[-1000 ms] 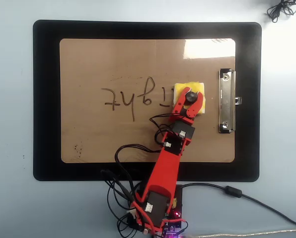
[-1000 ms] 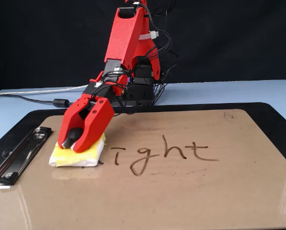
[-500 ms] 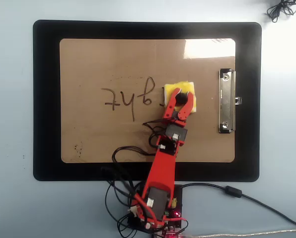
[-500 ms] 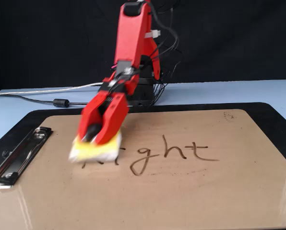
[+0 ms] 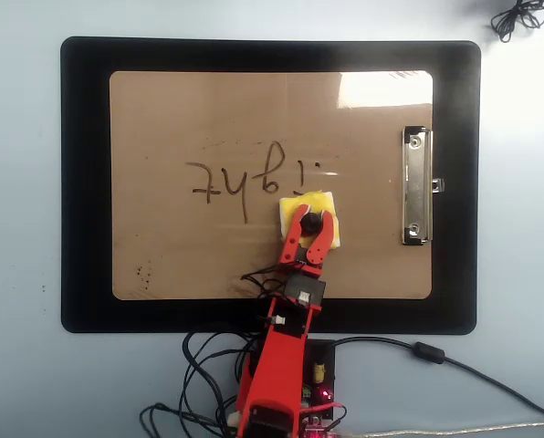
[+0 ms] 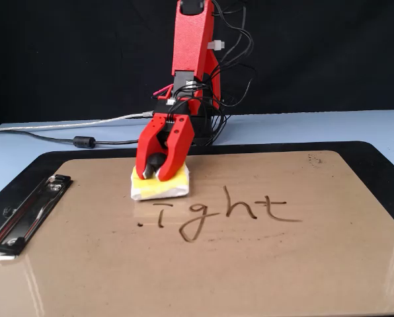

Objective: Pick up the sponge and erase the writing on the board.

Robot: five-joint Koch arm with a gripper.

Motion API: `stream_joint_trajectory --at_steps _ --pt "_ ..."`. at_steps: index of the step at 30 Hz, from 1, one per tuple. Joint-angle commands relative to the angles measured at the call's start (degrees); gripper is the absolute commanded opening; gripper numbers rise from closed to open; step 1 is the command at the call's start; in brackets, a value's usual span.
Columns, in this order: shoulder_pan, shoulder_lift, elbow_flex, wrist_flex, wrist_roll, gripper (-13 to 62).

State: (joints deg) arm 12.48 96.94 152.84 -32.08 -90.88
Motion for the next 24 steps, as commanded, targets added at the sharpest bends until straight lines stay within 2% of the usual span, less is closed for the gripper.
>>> stream_joint_trajectory --at_steps 1,4,7,9,13,15,18,24 --pt "-1.05 -7.21 -8.09 -1.14 -0.18 -7.8" --pt "-3.34 -22.59 -24.87 -1.14 -0.18 -7.8" --pt "-3.16 -29.79 -34.01 -0.09 -0.09 -7.7" --pt "-3.16 -27.07 -29.18 1.05 0.53 -7.8" --pt "-3.43 -9.93 -14.41 6.77 3.69 -7.8" --pt "-3.6 -5.01 -11.69 11.95 4.75 -7.8" --pt "-4.48 -5.36 -12.22 15.82 4.92 -7.8" --pt "-8.7 -31.11 -39.11 17.31 4.83 -7.8"
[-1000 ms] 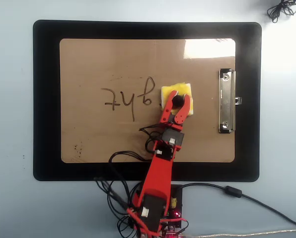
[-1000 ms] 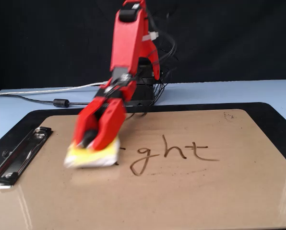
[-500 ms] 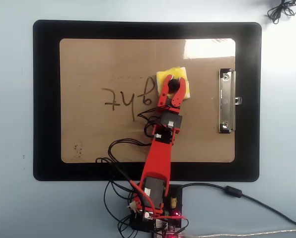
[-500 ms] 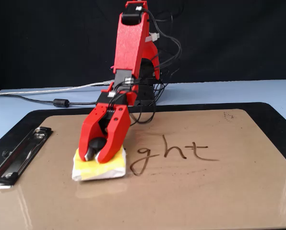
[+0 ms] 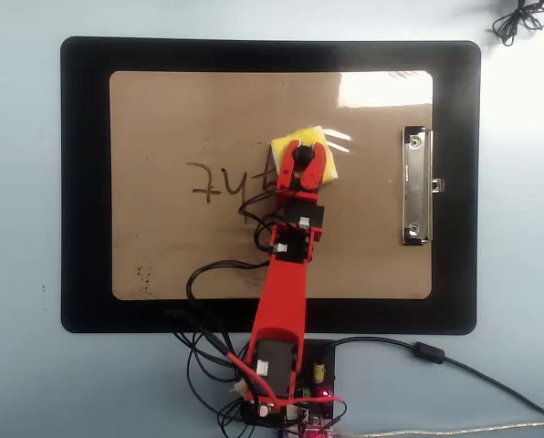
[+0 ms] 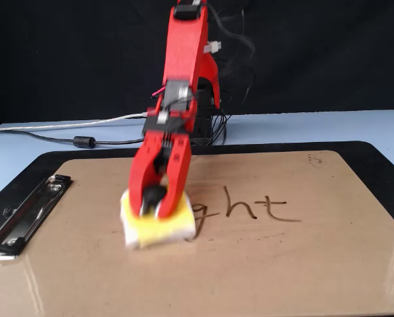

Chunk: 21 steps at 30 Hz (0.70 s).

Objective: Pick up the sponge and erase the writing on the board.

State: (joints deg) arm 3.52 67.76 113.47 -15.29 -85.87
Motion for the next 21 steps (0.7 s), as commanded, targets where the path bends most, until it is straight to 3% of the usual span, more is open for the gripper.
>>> stream_joint_trajectory --at_steps 1,3,9,11,21 --pt "0.26 -2.81 -1.58 1.41 -0.18 -7.8" --pt "0.44 0.62 1.32 3.96 -0.18 -7.7" --pt "1.14 26.89 28.04 4.75 -0.18 -7.8" --pt "0.97 28.92 30.06 4.75 -0.18 -7.8" --pt "-4.92 2.72 5.36 4.92 -0.79 -7.7"
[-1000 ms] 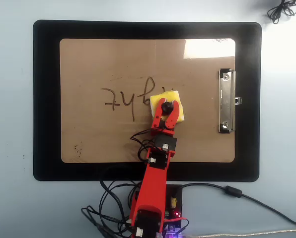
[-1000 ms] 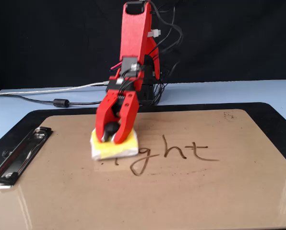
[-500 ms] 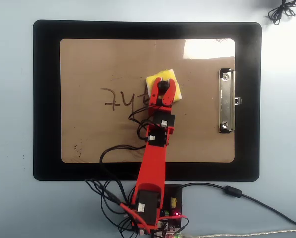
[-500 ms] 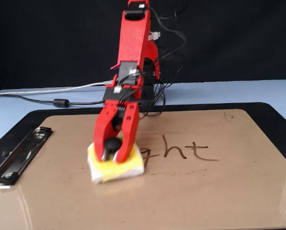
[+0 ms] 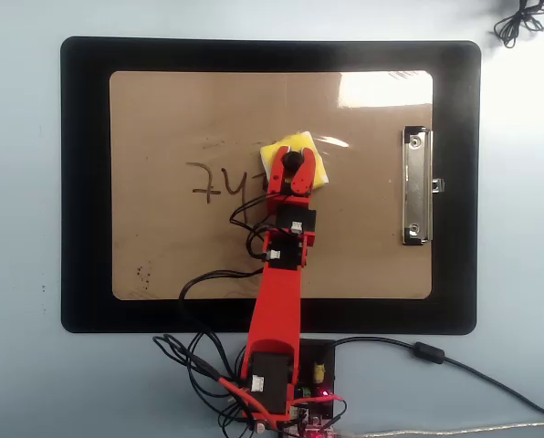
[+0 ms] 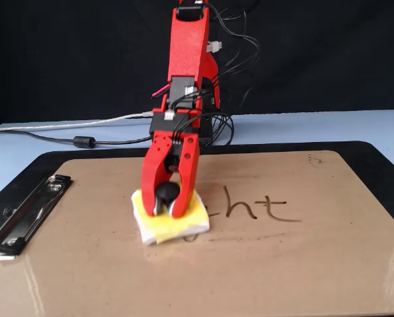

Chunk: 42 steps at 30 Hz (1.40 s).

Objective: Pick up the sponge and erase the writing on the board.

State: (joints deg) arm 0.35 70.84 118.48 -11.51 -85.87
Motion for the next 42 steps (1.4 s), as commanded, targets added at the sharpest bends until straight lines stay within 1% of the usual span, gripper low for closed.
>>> stream_joint_trajectory --at_steps 1,2,3,5,7,8,9,12,14,17,18,19,20,22,24,27,29,30,31,35,36,37,39,42 --pt "-2.37 0.44 0.79 2.2 -0.79 -7.8" --pt "-2.37 2.55 2.2 3.6 -0.79 -7.8" --pt "-2.37 7.29 5.98 5.98 -0.7 -7.7" --pt "-2.64 19.16 15.38 8.09 -0.79 -7.8" --pt "-2.72 33.57 25.58 9.4 -0.79 -7.7" --pt "-2.9 38.41 28.21 10.02 -0.79 -7.7" --pt "-3.16 39.64 28.83 10.72 -0.7 -7.7" --pt "-5.01 36.83 27.86 10.28 -0.7 -7.7" --pt "-7.47 26.89 19.34 10.28 -0.79 -7.8" --pt "-7.38 9.05 2.11 10.37 -0.79 -7.8" --pt "-7.29 5.36 -2.55 10.81 -0.79 -7.8" --pt "-7.29 4.22 -4.48 10.81 -0.79 -7.8" --pt "-7.03 4.13 -5.45 10.9 -0.79 -7.7" --pt "-5.89 6.59 -1.23 11.34 -0.79 -7.8" --pt "-3.34 16.44 9.49 10.72 -0.7 -7.8" --pt "5.98 29.97 22.68 10.11 -0.35 -7.8" --pt "10.02 34.1 27.33 7.12 -0.35 -7.8" --pt "10.2 33.57 27.77 5.36 -0.44 -7.7" --pt "10.28 30.5 27.69 2.46 -0.7 -7.8" --pt "10.46 12.13 18.9 -11.43 -0.97 -7.8" --pt "10.37 9.76 18.19 -13.01 -0.88 -7.8" --pt "10.46 9.93 18.98 -14.06 -0.97 -7.8" --pt "10.37 15.29 23.82 -13.97 -0.79 -7.8" --pt "10.37 27.07 31.82 -11.51 -0.79 -7.7"
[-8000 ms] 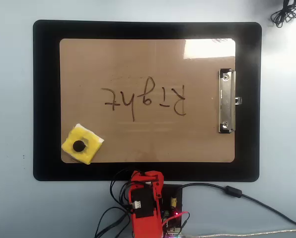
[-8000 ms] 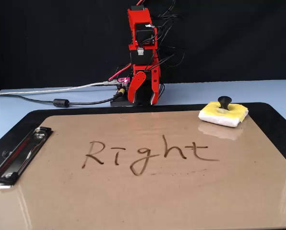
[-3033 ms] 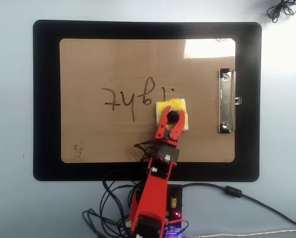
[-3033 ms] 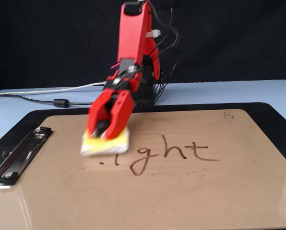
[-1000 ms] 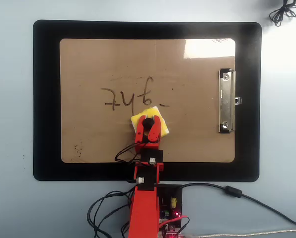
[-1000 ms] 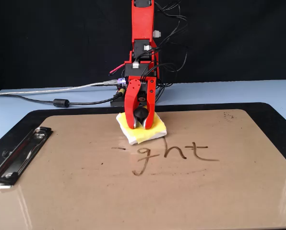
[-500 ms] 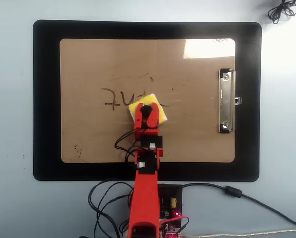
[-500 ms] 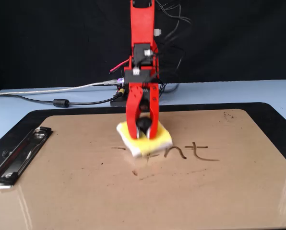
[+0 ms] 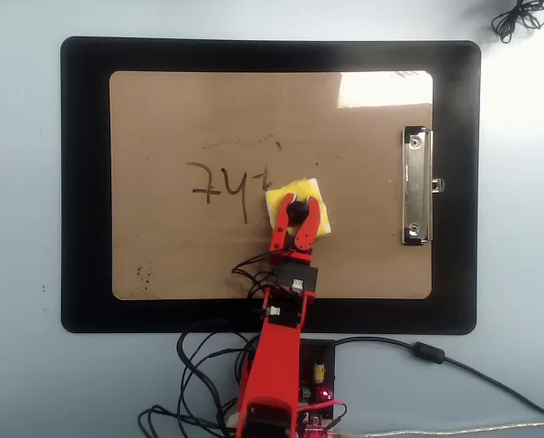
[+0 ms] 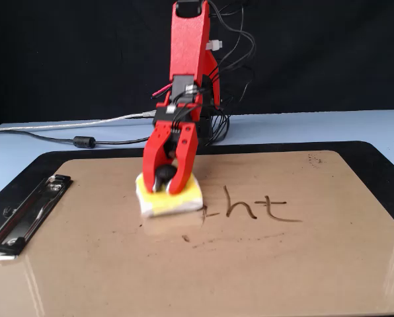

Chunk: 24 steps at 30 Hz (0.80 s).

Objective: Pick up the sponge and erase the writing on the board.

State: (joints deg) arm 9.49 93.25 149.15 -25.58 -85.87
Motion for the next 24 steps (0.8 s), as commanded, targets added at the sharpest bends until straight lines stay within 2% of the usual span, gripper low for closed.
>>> stream_joint_trajectory --at_steps 1,4,8,10,12,15,18,20,24 --pt "1.32 6.77 1.85 4.92 -0.79 -7.7" --pt "1.05 5.36 -0.18 7.47 -0.7 -7.8" --pt "0.88 -8.26 -12.74 7.21 -0.88 -7.8" --pt "0.88 -11.25 -16.52 7.56 -0.79 -7.7" --pt "0.97 -7.73 -13.01 8.0 -0.62 -7.7" --pt "-0.18 4.39 -1.85 7.82 -0.53 -7.8" --pt "-9.32 3.96 -2.02 7.56 -0.79 -7.7" --pt "-16.79 -3.96 -10.55 7.56 -1.23 -7.8" --pt "-17.4 -19.95 -26.54 7.73 -2.64 -7.7"
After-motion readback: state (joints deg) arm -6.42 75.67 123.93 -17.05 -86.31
